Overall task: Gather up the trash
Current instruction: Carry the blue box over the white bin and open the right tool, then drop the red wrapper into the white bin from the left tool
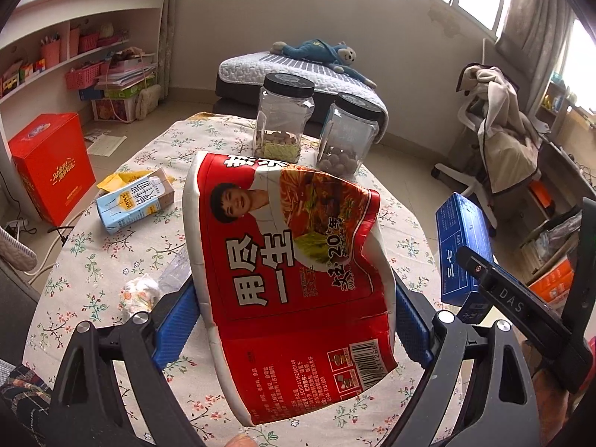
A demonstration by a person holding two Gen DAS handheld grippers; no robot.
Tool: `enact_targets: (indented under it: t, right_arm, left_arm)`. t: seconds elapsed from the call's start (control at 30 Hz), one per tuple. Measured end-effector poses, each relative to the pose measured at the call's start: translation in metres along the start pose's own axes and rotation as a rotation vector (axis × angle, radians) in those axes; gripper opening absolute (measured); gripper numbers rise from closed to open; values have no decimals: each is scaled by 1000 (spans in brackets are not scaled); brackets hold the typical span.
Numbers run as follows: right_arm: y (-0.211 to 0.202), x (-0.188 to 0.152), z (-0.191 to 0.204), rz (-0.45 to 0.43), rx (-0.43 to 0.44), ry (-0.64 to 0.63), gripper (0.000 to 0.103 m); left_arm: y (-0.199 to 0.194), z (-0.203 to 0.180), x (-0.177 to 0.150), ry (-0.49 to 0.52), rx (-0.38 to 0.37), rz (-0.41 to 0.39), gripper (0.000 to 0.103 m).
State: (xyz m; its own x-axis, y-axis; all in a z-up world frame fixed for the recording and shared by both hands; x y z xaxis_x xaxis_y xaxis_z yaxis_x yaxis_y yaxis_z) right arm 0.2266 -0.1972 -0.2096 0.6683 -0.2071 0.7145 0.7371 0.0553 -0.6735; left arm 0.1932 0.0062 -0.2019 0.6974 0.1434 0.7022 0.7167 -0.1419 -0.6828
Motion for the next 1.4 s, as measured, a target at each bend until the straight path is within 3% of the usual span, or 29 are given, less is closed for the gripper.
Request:
enact_targets:
  t: [0.43, 0.73, 0.8, 0.9, 0.93, 1.13, 1.4]
  right_arm:
    - [-8, 62, -121, -55, -204, 19, 56]
    - [5, 61, -194, 6, -284, 97, 57]
    - [5, 61, -206, 15, -294, 128, 60]
    - [-4, 63, -225, -12, -318, 198, 80]
    - [-9, 65, -231, -30, -327, 219, 82]
    - [-38, 73, -273, -118, -418, 317, 89]
    - [-68, 71, -314, -190, -515, 422, 91]
  left_arm:
    - [27, -99, 11, 124, -77, 28, 88]
    - [57, -182, 11, 210, -143, 68, 88]
    - [64, -200, 10, 225, -162, 76, 88]
    - [72, -226, 9, 253, -185, 82, 88]
    - [74, -235, 9, 262, -194, 85, 88]
    - [91, -284, 6, 288, -253, 122, 88]
    - [108, -346, 3, 311, -325, 161, 88]
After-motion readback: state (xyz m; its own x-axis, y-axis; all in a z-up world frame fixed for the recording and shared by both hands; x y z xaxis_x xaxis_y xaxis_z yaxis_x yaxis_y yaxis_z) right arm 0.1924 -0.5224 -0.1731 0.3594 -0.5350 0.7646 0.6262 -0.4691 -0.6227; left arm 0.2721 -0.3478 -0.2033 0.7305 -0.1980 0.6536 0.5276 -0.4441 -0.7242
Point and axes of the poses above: each gripper's, at about its wrist camera, not at the fingertips, and y roughly the way its jaws point, z to its left, x to its top, the point moved 9 cm from there along y, roughly the way its jaws point, and after that the axes turned 1 degree about y, right-handed, at the moved point
